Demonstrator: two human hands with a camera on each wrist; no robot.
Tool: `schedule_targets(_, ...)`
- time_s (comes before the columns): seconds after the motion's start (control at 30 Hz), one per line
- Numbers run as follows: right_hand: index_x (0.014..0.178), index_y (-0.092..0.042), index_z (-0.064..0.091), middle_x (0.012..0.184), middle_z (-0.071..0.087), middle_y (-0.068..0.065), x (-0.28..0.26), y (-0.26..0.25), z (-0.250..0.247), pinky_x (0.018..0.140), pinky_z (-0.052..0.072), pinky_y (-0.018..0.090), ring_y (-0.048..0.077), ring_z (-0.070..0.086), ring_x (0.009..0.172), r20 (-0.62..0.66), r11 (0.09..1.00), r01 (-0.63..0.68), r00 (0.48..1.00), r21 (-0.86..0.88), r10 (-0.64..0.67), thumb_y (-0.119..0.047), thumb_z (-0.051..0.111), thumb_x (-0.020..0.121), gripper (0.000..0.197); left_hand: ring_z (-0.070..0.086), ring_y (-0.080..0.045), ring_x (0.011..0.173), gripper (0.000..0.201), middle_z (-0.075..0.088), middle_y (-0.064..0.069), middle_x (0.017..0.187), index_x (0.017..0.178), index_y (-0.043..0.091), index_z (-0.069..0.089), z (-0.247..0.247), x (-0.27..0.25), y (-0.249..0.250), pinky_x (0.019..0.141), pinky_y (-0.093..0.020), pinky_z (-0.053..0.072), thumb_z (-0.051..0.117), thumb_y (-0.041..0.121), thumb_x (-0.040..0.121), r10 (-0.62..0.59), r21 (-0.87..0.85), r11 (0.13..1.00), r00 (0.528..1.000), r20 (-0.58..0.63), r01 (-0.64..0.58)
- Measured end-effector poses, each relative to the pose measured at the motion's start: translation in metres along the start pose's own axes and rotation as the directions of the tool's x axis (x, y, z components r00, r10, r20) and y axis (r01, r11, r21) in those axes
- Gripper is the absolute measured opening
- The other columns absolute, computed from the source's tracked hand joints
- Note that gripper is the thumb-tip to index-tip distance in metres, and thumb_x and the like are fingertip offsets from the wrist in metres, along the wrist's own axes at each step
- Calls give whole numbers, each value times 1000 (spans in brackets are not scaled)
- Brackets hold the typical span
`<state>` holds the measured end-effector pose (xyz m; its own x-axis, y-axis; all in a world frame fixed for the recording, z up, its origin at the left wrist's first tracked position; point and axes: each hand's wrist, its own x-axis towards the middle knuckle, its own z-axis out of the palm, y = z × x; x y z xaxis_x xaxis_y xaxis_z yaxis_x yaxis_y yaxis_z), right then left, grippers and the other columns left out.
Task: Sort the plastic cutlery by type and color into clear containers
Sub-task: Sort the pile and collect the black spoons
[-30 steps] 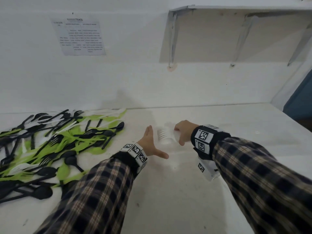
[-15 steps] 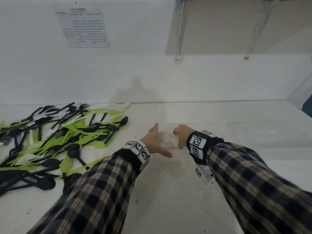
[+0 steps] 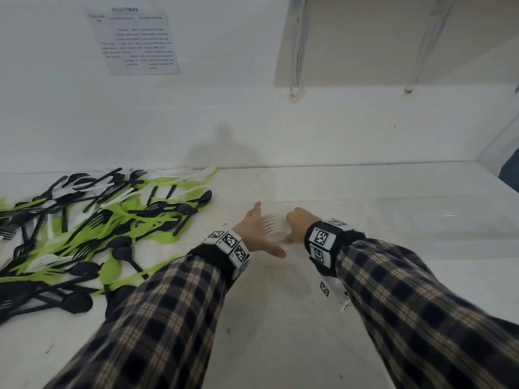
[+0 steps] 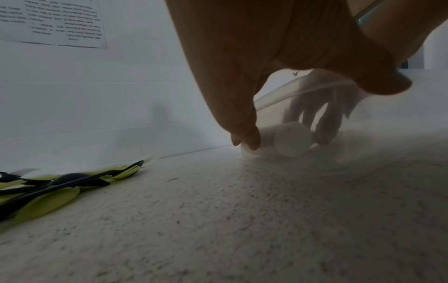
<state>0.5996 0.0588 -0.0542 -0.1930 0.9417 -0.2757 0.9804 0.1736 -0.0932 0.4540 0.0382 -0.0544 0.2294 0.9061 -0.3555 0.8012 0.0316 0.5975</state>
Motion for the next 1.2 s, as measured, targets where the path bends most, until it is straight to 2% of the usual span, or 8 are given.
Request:
schedule_targets(0.13, 130, -6, 46, 132, 44, 12, 1, -3, 2, 98, 41, 36, 29, 47, 121, -9, 1000, -12, 1000, 17, 13, -26, 64, 87, 51, 11, -19, 145, 139, 4, -5, 159, 149, 11, -15, 1, 0, -1, 116, -35, 17, 88, 37, 59, 8, -14, 1000, 1000, -4, -8)
schedule_targets(0.33, 132, -6, 44, 131, 45, 12, 1, 1, 2, 98, 40, 33, 27, 46, 122, 10, 999, 2, 1000, 36, -2, -33, 66, 84, 59, 12, -18, 145, 139, 4, -4, 159, 149, 12, -15, 1, 0, -1, 116, -34, 18, 88, 35, 59, 16, -45, 999, 1000, -3, -16)
schedule_targets(0.53, 135, -5, 41, 135, 44, 13, 0, 4, 1, 103, 37, 35, 27, 42, 126, 17, 998, 10, 1000, 57, -11, -35, 66, 83, 65, 8, -17, 146, 141, 0, -4, 159, 148, 11, -17, 2, 0, -3, 116, -31, 15, 88, 35, 58, 23, -66, 998, 1000, 6, -22)
schedule_targets(0.8, 131, -5, 45, 133, 48, 15, -1, 8, -2, 102, 39, 34, 29, 45, 123, 39, 999, 37, 999, -1, -37, -30, 69, 82, 60, 16, -19, 145, 142, 4, -5, 159, 145, 15, -27, -1, -3, -4, 113, -28, 19, 88, 29, 62, 7, -25, 1000, 999, 47, -6)
schedule_targets(1.03, 128, -4, 48, 130, 49, 15, 0, 7, -2, 99, 40, 32, 29, 48, 121, 30, 999, 37, 999, -10, -37, -26, 67, 84, 53, 23, -20, 143, 137, 11, -5, 159, 147, 16, -23, -1, -5, -4, 111, -28, 23, 86, 28, 64, 4, -19, 1000, 999, 39, -3)
schedule_targets(1.2, 131, -5, 45, 133, 48, 15, -1, 9, -2, 101, 39, 33, 29, 46, 123, 31, 999, 52, 998, 0, -52, -29, 67, 84, 57, 24, -21, 142, 137, 12, -5, 159, 147, 17, -23, -1, -4, -3, 112, -29, 23, 86, 28, 64, 6, -17, 1000, 999, 36, -5)
